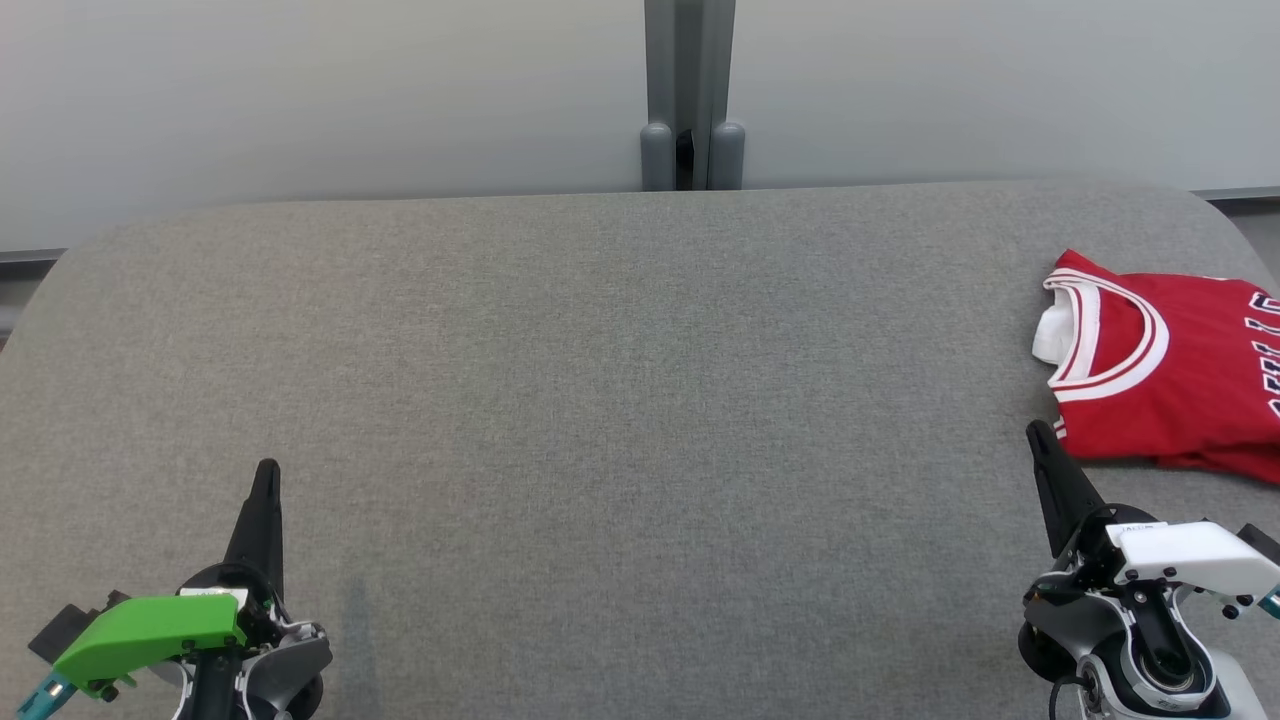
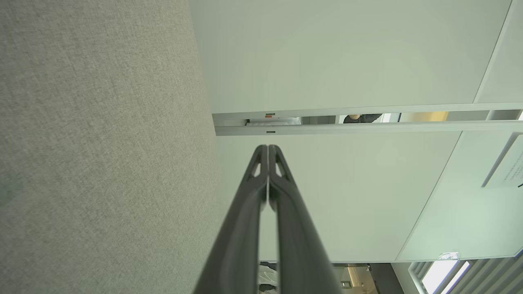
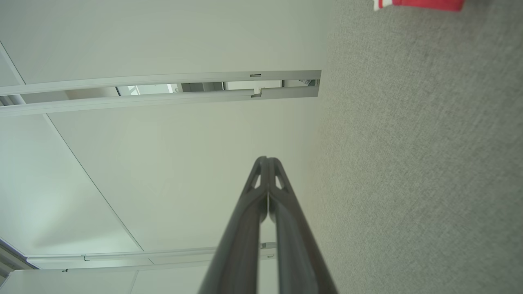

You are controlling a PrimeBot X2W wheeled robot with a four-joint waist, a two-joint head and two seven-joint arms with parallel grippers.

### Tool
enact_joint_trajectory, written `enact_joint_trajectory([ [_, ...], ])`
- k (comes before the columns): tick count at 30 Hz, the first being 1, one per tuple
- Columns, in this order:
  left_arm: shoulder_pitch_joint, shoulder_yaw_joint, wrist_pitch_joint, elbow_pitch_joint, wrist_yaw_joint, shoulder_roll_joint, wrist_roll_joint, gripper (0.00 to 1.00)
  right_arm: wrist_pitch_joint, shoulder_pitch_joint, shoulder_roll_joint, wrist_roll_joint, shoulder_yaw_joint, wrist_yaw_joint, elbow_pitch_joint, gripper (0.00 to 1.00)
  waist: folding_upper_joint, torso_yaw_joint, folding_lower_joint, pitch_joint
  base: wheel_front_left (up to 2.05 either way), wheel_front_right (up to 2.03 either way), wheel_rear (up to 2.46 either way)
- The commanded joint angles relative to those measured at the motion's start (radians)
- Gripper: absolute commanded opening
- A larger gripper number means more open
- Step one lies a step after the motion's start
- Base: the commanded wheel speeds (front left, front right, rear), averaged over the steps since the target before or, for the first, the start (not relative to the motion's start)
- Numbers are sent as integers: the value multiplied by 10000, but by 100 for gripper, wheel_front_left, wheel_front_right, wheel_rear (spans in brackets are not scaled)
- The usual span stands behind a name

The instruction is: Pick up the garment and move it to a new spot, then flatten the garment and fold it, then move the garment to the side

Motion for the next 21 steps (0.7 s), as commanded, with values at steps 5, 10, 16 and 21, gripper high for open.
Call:
enact_joint_trajectory([
  [5, -114, 30, 41, -25, -65, 73, -11, 0, 35, 81, -45, 65, -14, 4, -57, 0, 0, 0, -1, 0, 0, 0, 0],
  [10, -113, 30, 40, -23, -65, 72, -11, 0, 34, 81, -45, 65, -13, 4, -57, 0, 0, 0, -1, 0, 0, 0, 0],
  [16, -113, 30, 40, -24, -65, 72, -12, 0, 34, 81, -45, 65, -13, 4, -57, 0, 0, 0, -1, 0, 0, 0, 0],
  [21, -113, 30, 39, -24, -65, 72, -12, 0, 34, 81, -45, 65, -13, 4, -57, 0, 0, 0, -1, 0, 0, 0, 0],
])
